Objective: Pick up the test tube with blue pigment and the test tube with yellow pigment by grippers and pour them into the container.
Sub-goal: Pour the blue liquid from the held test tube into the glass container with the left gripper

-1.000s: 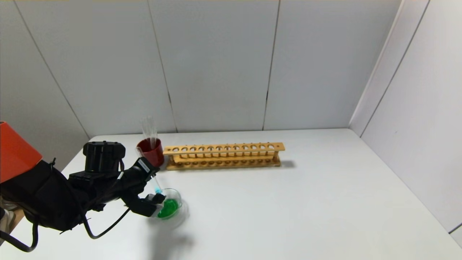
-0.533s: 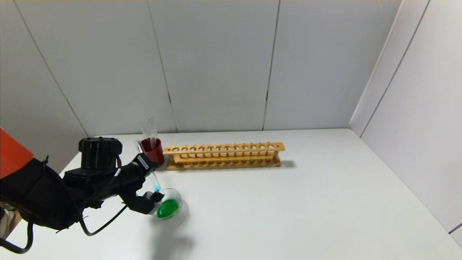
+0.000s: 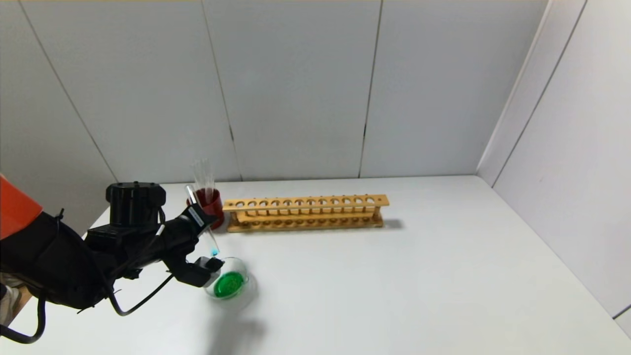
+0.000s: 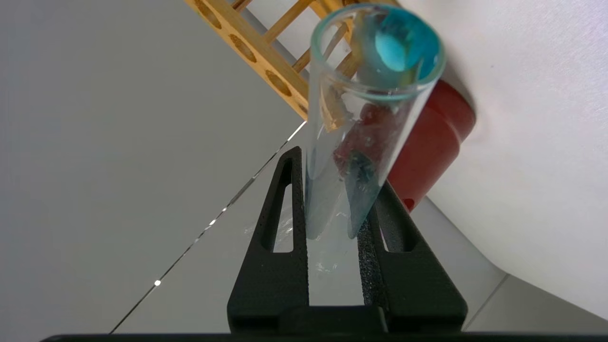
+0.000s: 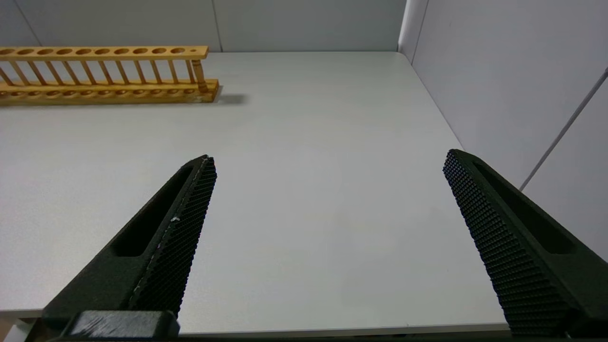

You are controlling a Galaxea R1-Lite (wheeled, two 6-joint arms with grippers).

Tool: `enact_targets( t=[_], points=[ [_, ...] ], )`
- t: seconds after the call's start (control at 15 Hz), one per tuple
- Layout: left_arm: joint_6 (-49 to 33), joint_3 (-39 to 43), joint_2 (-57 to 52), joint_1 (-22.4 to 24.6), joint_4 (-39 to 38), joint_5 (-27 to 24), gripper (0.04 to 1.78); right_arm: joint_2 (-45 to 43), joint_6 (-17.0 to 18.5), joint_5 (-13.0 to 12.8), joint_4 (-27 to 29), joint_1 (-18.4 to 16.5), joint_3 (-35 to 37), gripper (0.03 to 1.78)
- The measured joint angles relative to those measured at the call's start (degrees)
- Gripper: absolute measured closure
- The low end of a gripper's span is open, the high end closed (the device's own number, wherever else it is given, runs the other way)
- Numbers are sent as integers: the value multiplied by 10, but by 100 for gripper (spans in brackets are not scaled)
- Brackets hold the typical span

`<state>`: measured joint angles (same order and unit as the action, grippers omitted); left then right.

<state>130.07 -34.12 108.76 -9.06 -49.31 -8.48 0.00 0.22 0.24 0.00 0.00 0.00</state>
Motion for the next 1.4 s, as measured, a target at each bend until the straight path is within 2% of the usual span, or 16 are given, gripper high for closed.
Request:
enact_targets(
  t=[0.6,1.0,1.4],
  points=[
    [6,-6,8,-3,0,1,148,0,0,0,0,0,0,6],
    [84,-25,5,-14,0,0,148,0,0,0,0,0,0,6],
    [102,-24,-5,-15,0,1,148,0,0,0,0,0,0,6]
  ],
)
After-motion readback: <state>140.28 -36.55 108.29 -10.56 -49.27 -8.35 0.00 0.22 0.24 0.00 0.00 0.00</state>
